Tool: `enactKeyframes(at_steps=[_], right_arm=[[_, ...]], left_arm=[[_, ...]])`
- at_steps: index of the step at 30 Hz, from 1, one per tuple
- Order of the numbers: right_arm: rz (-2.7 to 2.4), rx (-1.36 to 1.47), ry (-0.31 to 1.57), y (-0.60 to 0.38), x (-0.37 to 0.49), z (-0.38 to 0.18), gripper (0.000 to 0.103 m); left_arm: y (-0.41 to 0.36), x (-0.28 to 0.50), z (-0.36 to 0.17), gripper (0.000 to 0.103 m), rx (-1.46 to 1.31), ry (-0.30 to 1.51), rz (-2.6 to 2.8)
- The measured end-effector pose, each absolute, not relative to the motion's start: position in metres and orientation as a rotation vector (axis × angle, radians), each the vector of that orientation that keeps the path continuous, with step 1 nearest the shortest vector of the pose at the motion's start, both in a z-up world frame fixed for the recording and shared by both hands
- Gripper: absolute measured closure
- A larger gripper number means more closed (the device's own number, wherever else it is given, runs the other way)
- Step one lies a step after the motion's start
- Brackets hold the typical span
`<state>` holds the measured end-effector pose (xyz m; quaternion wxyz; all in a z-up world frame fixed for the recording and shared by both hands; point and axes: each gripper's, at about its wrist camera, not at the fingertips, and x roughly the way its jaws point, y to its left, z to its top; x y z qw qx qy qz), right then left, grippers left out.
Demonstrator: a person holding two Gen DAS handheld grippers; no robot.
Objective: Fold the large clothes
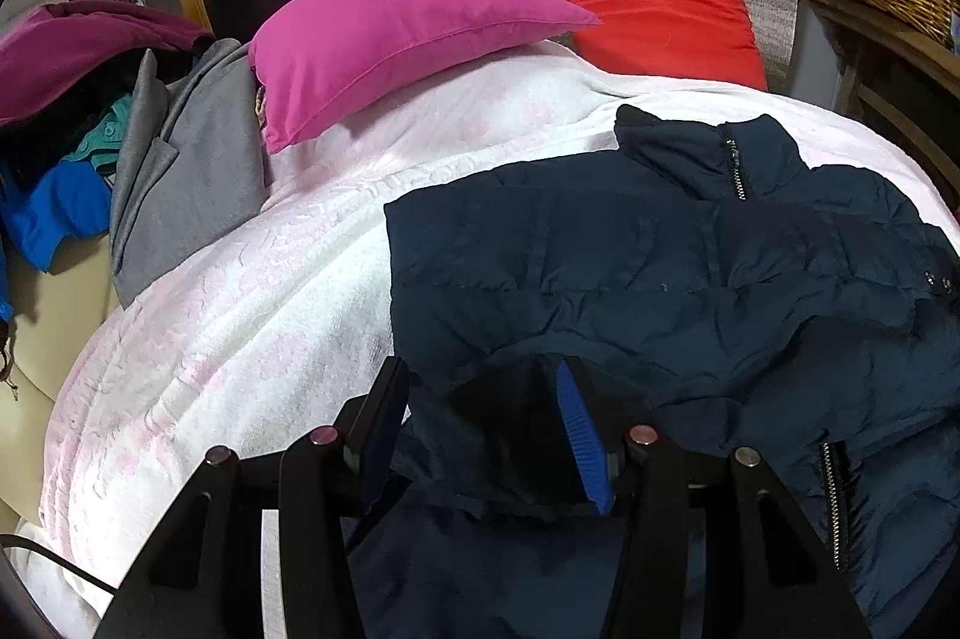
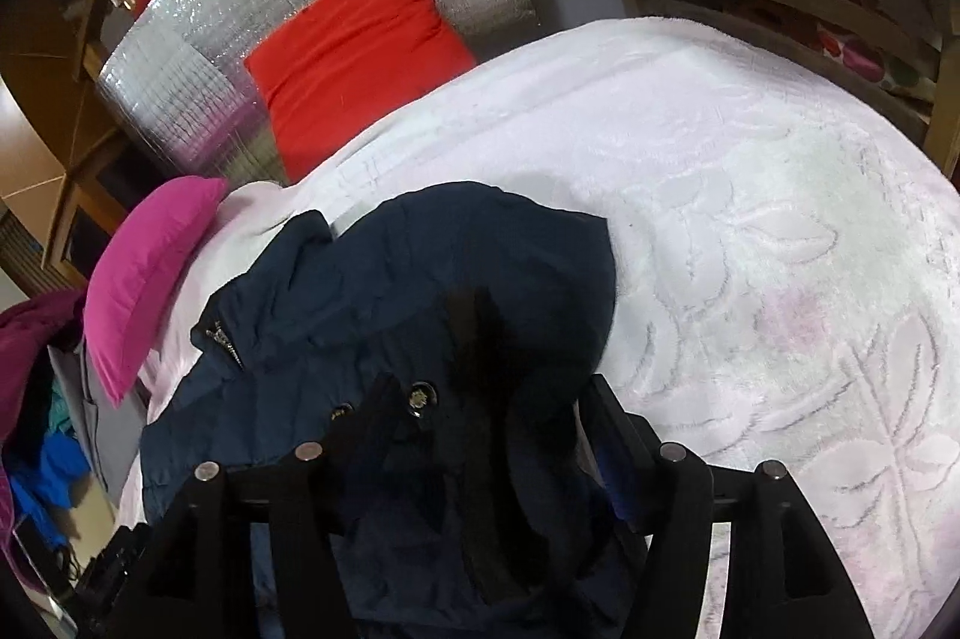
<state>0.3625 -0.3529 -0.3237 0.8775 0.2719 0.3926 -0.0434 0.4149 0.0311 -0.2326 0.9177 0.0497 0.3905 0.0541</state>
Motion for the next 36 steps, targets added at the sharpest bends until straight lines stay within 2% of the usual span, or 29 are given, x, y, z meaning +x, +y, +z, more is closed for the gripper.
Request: enactKeyframes(at_steps=[2, 7, 10, 14, 16, 19, 22, 25, 29, 30, 33, 36], right_arm=[[-0.092, 0.563, 0.833, -0.348, 0.372, -0.328, 0.035], [-0.096, 0.548, 0.860, -0.341, 0.387, -0.343, 0.033], [-0.075, 0.594, 0.850, -0.345, 0.391, -0.347, 0.033], [-0.078, 0.609, 0.831, -0.345, 0.394, -0.348, 0.044], [-0.082, 0.603, 0.817, -0.343, 0.394, -0.346, 0.047], [-0.088, 0.590, 0.759, -0.343, 0.387, -0.336, 0.055], [-0.082, 0.590, 0.716, -0.345, 0.383, -0.329, 0.057], [-0.090, 0.629, 0.795, -0.352, 0.391, -0.348, 0.057], [-0.058, 0.721, 0.810, -0.366, 0.386, -0.344, 0.053], [-0.052, 0.719, 0.803, -0.368, 0.383, -0.340, 0.048], [-0.045, 0.724, 0.789, -0.375, 0.370, -0.330, 0.040], [-0.023, 0.737, 0.810, -0.382, 0.357, -0.328, 0.039]], left_arm=[[0.032, 0.417, -0.233, 0.050, 0.109, 0.803, 0.117], [0.040, 0.428, -0.235, 0.032, 0.091, 0.822, 0.121], [0.056, 0.441, -0.236, 0.029, 0.004, 0.849, 0.097], [0.084, 0.458, -0.243, 0.030, -0.211, 0.887, 0.040], [0.090, 0.462, -0.249, 0.053, -0.278, 0.917, 0.021], [0.091, 0.459, -0.242, 0.058, -0.285, 0.877, 0.048], [0.089, 0.453, -0.230, 0.058, -0.276, 0.825, 0.049], [0.084, 0.456, -0.242, 0.058, -0.231, 0.886, 0.071], [0.080, 0.457, -0.251, 0.058, -0.193, 0.928, 0.076], [0.080, 0.454, -0.247, 0.057, -0.184, 0.919, 0.077], [0.084, 0.444, -0.240, 0.049, -0.195, 0.904, 0.078], [0.087, 0.436, -0.238, 0.048, -0.221, 0.911, 0.054]])
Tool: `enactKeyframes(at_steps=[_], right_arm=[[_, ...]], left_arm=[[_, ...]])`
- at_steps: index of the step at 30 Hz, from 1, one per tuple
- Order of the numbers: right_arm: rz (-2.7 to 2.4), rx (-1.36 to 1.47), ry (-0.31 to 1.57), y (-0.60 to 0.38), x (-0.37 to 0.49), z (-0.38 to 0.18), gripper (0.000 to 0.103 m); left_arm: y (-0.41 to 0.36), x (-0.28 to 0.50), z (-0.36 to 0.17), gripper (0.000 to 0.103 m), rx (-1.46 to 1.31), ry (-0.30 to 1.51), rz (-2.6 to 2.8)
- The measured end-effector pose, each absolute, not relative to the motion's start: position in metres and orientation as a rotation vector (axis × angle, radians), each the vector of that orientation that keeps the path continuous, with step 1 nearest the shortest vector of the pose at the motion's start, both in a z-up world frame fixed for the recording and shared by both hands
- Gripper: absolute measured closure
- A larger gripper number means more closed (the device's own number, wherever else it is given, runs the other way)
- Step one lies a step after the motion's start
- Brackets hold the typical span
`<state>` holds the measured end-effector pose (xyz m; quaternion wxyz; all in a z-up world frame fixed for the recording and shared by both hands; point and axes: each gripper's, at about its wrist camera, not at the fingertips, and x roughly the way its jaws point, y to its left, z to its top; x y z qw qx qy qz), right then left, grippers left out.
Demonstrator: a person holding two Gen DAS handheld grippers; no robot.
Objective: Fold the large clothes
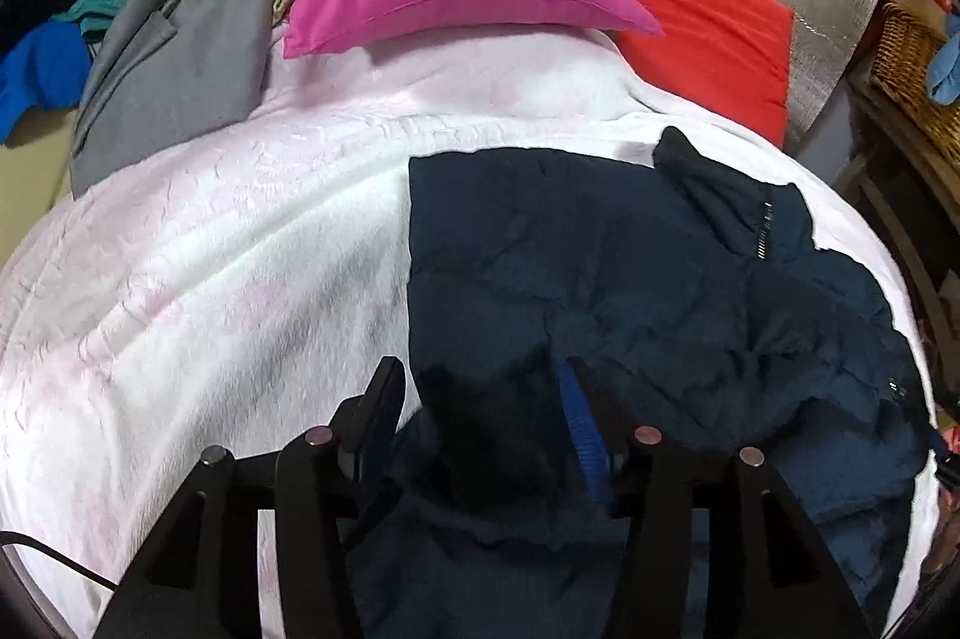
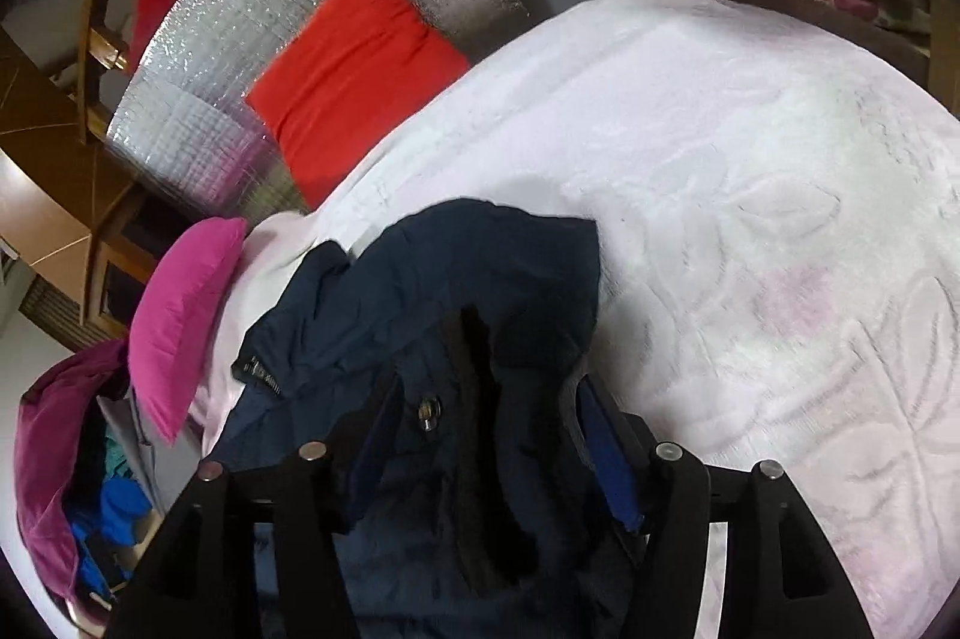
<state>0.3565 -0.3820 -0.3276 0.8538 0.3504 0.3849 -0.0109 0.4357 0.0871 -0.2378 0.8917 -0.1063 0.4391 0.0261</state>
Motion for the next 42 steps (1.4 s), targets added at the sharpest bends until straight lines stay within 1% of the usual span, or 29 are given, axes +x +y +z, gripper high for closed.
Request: enactKeyframes(at_steps=[4, 5, 6, 9, 10, 11, 12, 13, 15, 17, 19, 22, 24, 27, 32, 33, 37, 38, 39, 40, 42], right_arm=[[0.031, 0.720, 0.865, -0.382, 0.342, -0.330, 0.039], [0.051, 0.704, 0.891, -0.378, 0.340, -0.332, 0.037], [0.055, 0.682, 0.907, -0.374, 0.339, -0.335, 0.035], [0.032, 0.572, 0.952, -0.357, 0.340, -0.345, 0.035], [0.023, 0.544, 0.955, -0.353, 0.341, -0.346, 0.038], [0.020, 0.503, 0.957, -0.346, 0.343, -0.346, 0.050], [0.043, 0.479, 0.950, -0.340, 0.343, -0.344, 0.065], [0.034, 0.457, 0.941, -0.337, 0.342, -0.340, 0.067], [0.005, 0.388, 0.904, -0.327, 0.338, -0.329, 0.075], [-0.003, 0.349, 0.853, -0.321, 0.334, -0.318, 0.076], [0.008, 0.348, 0.823, -0.321, 0.331, -0.313, 0.076], [-0.006, 0.384, 0.887, -0.328, 0.338, -0.328, 0.076], [-0.010, 0.399, 0.934, -0.329, 0.345, -0.337, 0.071], [0.003, 0.441, 0.948, -0.336, 0.342, -0.328, 0.070], [0.045, 0.613, 0.947, -0.353, 0.328, -0.315, 0.070], [0.064, 0.641, 0.944, -0.354, 0.323, -0.313, 0.070], [0.161, 0.745, 0.929, -0.345, 0.309, -0.307, 0.069], [0.192, 0.768, 0.939, -0.341, 0.308, -0.310, 0.060], [0.227, 0.796, 0.954, -0.335, 0.308, -0.314, 0.047], [0.250, 0.820, 0.961, -0.331, 0.308, -0.318, 0.044], [0.273, 0.854, 0.991, -0.320, 0.309, -0.329, 0.043]], left_arm=[[0.087, 0.427, -0.241, 0.048, -0.220, 0.940, 0.006], [0.087, 0.425, -0.243, 0.048, -0.226, 0.952, 0.000], [0.088, 0.424, -0.247, 0.048, -0.237, 0.968, -0.010], [0.085, 0.424, -0.257, 0.048, -0.228, 0.991, -0.022], [0.085, 0.424, -0.257, 0.048, -0.225, 0.990, -0.020], [0.084, 0.423, -0.257, 0.049, -0.221, 0.986, -0.018], [0.083, 0.422, -0.256, 0.054, -0.217, 0.981, -0.016], [0.082, 0.421, -0.255, 0.059, -0.216, 0.978, -0.019], [0.081, 0.420, -0.253, 0.061, -0.218, 0.972, -0.022], [0.082, 0.421, -0.252, 0.061, -0.224, 0.965, -0.018], [0.086, 0.421, -0.252, 0.061, -0.239, 0.966, -0.013], [0.090, 0.422, -0.258, 0.061, -0.245, 0.988, -0.005], [0.089, 0.421, -0.259, 0.061, -0.230, 0.997, -0.007], [0.091, 0.416, -0.253, 0.060, -0.230, 0.997, -0.007], [0.102, 0.390, -0.234, 0.060, -0.342, 0.985, -0.076], [0.101, 0.383, -0.229, 0.059, -0.347, 0.975, -0.095], [0.087, 0.368, -0.223, 0.047, -0.343, 0.964, -0.169], [0.084, 0.367, -0.225, 0.047, -0.355, 0.975, -0.187], [0.081, 0.368, -0.229, 0.046, -0.377, 0.996, -0.207], [0.078, 0.369, -0.233, 0.045, -0.394, 1.015, -0.215], [0.074, 0.373, -0.242, 0.042, -0.431, 1.049, -0.213]])
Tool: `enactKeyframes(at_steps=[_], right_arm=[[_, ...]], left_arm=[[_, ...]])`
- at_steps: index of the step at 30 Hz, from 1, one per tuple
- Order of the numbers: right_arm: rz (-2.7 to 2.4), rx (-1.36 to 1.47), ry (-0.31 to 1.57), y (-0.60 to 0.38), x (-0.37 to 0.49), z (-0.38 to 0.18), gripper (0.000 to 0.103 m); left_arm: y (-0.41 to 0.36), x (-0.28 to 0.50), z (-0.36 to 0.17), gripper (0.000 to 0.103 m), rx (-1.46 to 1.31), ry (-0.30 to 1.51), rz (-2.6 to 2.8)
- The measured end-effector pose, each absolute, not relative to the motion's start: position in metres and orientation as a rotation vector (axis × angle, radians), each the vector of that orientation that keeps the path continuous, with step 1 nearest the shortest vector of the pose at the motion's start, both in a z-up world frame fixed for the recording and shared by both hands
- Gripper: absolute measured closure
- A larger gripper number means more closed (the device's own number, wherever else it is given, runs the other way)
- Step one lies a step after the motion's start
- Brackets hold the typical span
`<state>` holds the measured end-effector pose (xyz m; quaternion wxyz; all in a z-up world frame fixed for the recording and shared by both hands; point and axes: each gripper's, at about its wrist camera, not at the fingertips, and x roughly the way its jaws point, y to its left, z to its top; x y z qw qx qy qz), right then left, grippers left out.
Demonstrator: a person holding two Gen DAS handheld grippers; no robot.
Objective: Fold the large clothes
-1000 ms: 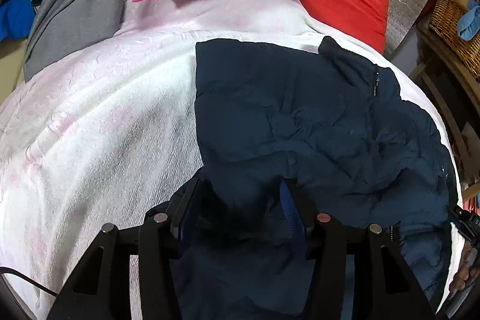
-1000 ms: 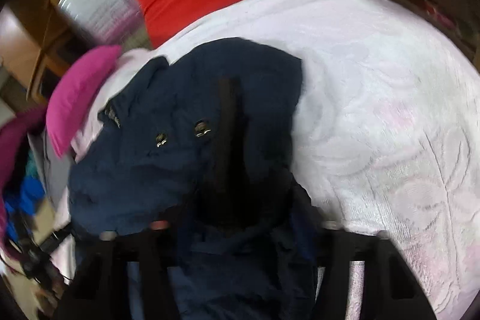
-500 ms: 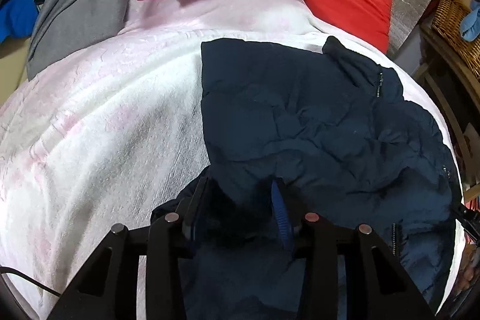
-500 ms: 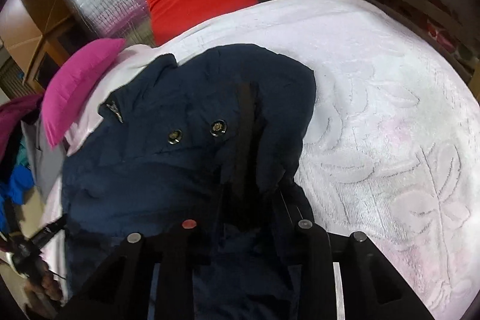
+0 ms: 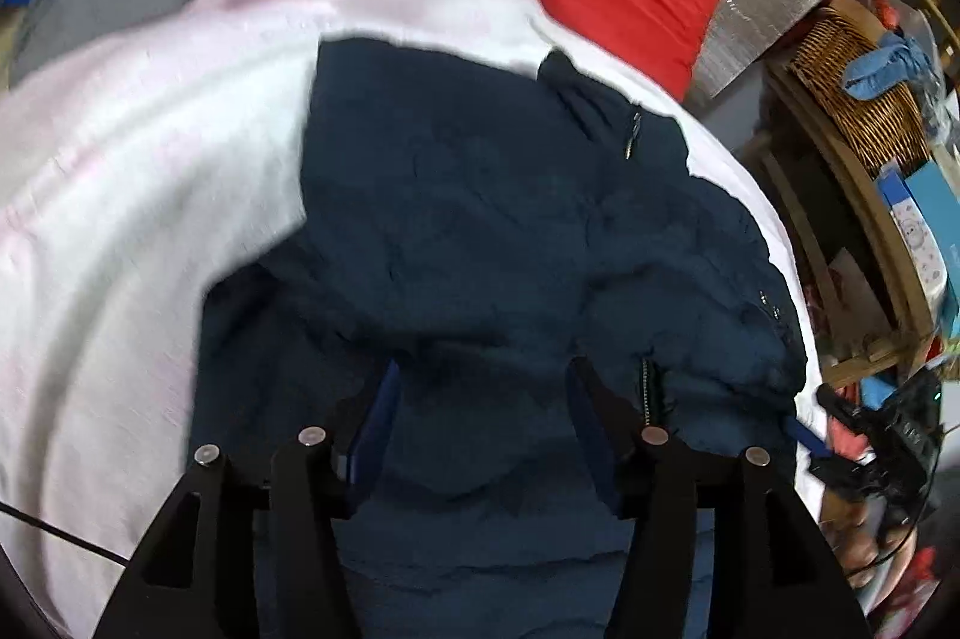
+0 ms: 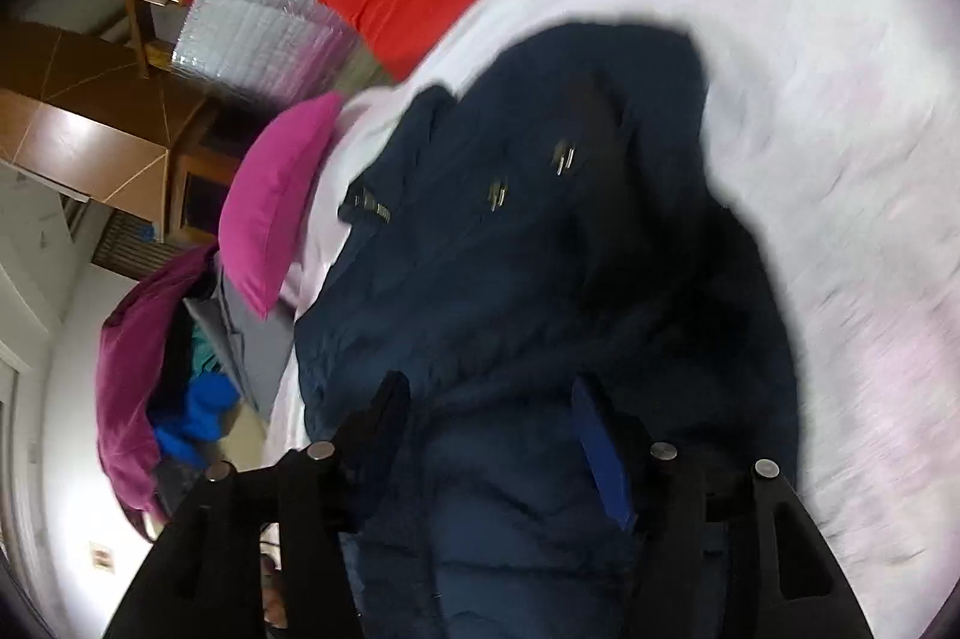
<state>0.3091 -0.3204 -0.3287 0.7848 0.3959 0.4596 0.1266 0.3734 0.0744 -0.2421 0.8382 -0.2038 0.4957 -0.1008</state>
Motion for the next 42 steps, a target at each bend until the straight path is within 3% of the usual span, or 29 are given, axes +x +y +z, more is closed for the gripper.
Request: enactKeyframes(at_steps=[6, 11, 13, 14, 15, 18, 23, 27, 30, 33, 35, 37, 39, 42], right_arm=[[0.246, 0.980, 0.997, -0.306, 0.325, -0.359, 0.043], [0.188, 1.070, 0.934, -0.309, 0.338, -0.372, 0.040], [0.187, 1.084, 0.911, -0.307, 0.342, -0.372, 0.041], [0.182, 1.070, 0.903, -0.305, 0.344, -0.371, 0.047], [0.173, 1.038, 0.899, -0.303, 0.345, -0.369, 0.064], [0.164, 0.956, 0.869, -0.296, 0.348, -0.358, 0.074], [0.181, 0.835, 0.778, -0.288, 0.346, -0.331, 0.076], [0.132, 0.820, 0.935, -0.288, 0.351, -0.355, 0.076], [0.149, 0.849, 0.952, -0.291, 0.350, -0.352, 0.074], [0.167, 0.875, 0.945, -0.294, 0.346, -0.345, 0.070], [0.162, 0.893, 0.957, -0.297, 0.346, -0.346, 0.070], [0.153, 0.917, 0.978, -0.305, 0.343, -0.350, 0.062], [0.126, 0.942, 0.992, -0.312, 0.341, -0.352, 0.046], [0.080, 0.973, 0.972, -0.319, 0.337, -0.355, 0.044]], left_arm=[[0.088, 0.391, -0.257, 0.034, -0.590, 1.033, -0.151], [0.107, 0.403, -0.275, 0.033, -0.754, 1.027, -0.121], [0.113, 0.405, -0.274, 0.039, -0.790, 1.003, -0.120], [0.115, 0.404, -0.272, 0.047, -0.795, 0.986, -0.118], [0.116, 0.405, -0.268, 0.063, -0.788, 0.968, -0.112], [0.121, 0.404, -0.262, 0.077, -0.790, 0.933, -0.110], [0.119, 0.400, -0.251, 0.079, -0.739, 0.896, -0.107], [0.111, 0.405, -0.270, 0.076, -0.652, 1.027, -0.063], [0.114, 0.403, -0.268, 0.072, -0.661, 1.029, -0.065], [0.121, 0.398, -0.259, 0.055, -0.664, 1.003, -0.049], [0.124, 0.394, -0.257, 0.054, -0.656, 0.987, -0.023], [0.123, 0.391, -0.254, 0.054, -0.617, 0.978, -0.008], [0.119, 0.388, -0.250, 0.054, -0.548, 0.959, 0.014], [0.103, 0.391, -0.244, 0.054, -0.403, 0.922, 0.055]])
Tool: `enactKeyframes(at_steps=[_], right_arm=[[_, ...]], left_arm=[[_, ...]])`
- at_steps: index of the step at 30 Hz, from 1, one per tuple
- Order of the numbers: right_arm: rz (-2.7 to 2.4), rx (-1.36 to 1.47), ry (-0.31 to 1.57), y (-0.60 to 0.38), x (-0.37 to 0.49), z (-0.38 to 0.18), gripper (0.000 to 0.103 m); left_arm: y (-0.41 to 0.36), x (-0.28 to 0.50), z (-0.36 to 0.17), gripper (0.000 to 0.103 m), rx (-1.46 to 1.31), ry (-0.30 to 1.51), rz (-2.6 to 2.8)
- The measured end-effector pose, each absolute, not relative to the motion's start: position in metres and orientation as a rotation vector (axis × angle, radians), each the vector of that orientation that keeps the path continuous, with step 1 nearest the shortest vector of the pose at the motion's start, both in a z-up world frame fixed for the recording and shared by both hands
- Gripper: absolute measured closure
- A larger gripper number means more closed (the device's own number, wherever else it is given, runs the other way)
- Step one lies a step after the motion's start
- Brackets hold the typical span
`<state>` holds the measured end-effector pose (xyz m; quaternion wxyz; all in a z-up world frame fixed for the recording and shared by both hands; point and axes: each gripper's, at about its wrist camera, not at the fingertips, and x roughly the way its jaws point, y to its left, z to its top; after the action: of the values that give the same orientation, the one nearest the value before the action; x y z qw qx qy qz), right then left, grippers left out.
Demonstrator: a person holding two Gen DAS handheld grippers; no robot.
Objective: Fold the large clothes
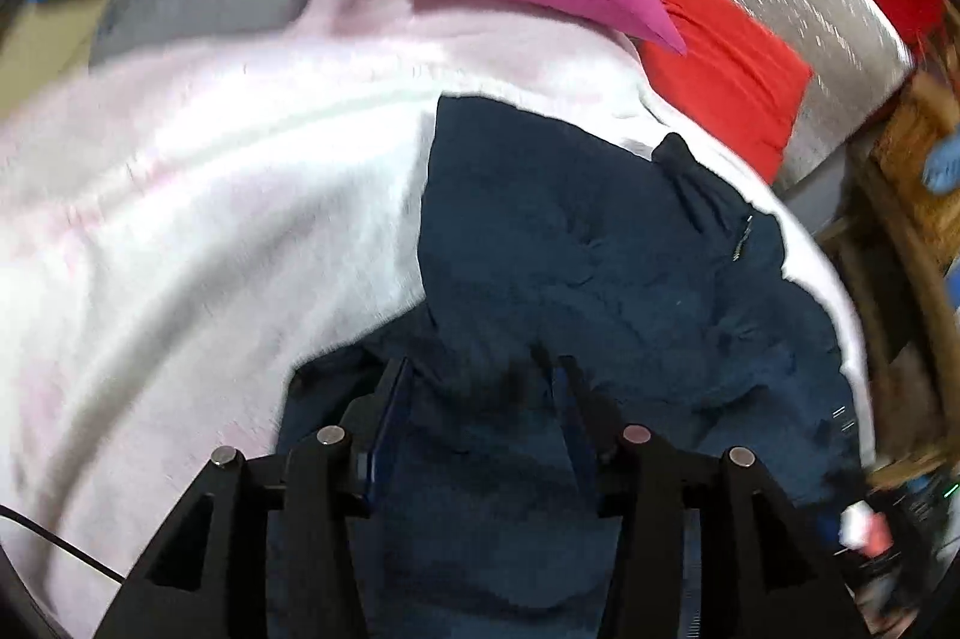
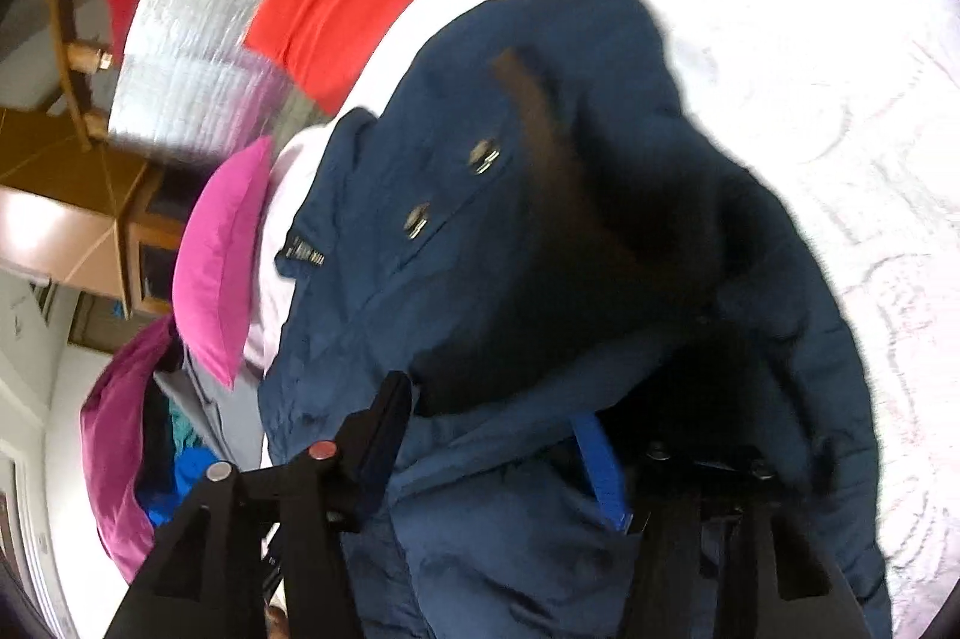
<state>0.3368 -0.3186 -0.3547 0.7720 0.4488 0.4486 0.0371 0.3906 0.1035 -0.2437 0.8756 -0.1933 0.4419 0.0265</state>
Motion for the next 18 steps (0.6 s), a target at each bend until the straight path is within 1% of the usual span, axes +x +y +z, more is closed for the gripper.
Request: enactKeyframes(at_steps=[2, 4, 5, 6, 7, 10, 12, 15, 18], right_arm=[[0.066, 0.988, 0.948, -0.320, 0.337, -0.359, 0.044], [0.057, 0.948, 0.938, -0.316, 0.340, -0.358, 0.059], [0.054, 0.903, 0.936, -0.311, 0.343, -0.356, 0.070], [0.048, 0.873, 0.926, -0.308, 0.344, -0.352, 0.074], [0.042, 0.852, 0.909, -0.306, 0.344, -0.348, 0.076], [0.050, 0.759, 0.832, -0.298, 0.343, -0.326, 0.078], [0.053, 0.733, 0.826, -0.296, 0.345, -0.323, 0.078], [0.024, 0.753, 0.922, -0.299, 0.353, -0.341, 0.078], [0.031, 0.805, 0.970, -0.304, 0.357, -0.351, 0.075]], left_arm=[[0.095, 0.389, -0.237, 0.054, -0.315, 0.882, 0.081], [0.091, 0.387, -0.232, 0.054, -0.256, 0.850, 0.093], [0.089, 0.387, -0.230, 0.054, -0.235, 0.836, 0.093], [0.086, 0.386, -0.227, 0.054, -0.216, 0.821, 0.091], [0.087, 0.385, -0.226, 0.054, -0.209, 0.815, 0.090], [0.087, 0.383, -0.223, 0.054, -0.183, 0.799, 0.093], [0.090, 0.385, -0.219, 0.054, -0.170, 0.789, 0.095], [0.084, 0.382, -0.215, 0.054, -0.143, 0.769, 0.101], [0.083, 0.380, -0.210, 0.054, -0.123, 0.747, 0.101]])
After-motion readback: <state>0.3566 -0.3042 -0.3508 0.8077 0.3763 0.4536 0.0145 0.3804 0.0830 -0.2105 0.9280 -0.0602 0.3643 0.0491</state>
